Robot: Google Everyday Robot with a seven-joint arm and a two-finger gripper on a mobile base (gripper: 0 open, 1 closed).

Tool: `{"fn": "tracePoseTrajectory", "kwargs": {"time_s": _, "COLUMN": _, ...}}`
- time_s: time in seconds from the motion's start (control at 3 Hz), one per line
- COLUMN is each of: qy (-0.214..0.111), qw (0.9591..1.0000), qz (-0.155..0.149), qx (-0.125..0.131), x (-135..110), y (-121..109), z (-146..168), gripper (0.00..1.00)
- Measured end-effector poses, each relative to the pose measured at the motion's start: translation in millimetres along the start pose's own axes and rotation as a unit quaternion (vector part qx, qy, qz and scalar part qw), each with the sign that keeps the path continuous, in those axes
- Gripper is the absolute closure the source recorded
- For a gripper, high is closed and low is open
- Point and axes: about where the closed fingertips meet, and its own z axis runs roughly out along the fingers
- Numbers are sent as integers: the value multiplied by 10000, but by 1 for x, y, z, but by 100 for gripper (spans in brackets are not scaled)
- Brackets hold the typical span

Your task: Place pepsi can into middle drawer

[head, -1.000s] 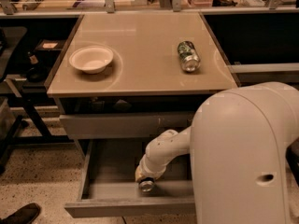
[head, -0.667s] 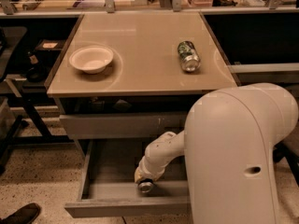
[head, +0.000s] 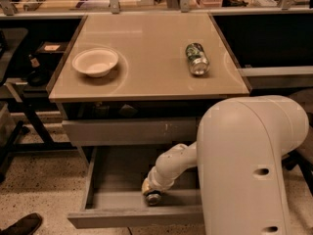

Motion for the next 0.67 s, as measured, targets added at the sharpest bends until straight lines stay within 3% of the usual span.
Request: {"fn": "tracePoseTrajectory", "kwargs": {"time_s": 0.67, "qy": -1, "qw": 10000, "qz": 0, "qx": -2, "x": 0, "y": 0, "z": 0, "gripper": 58}}
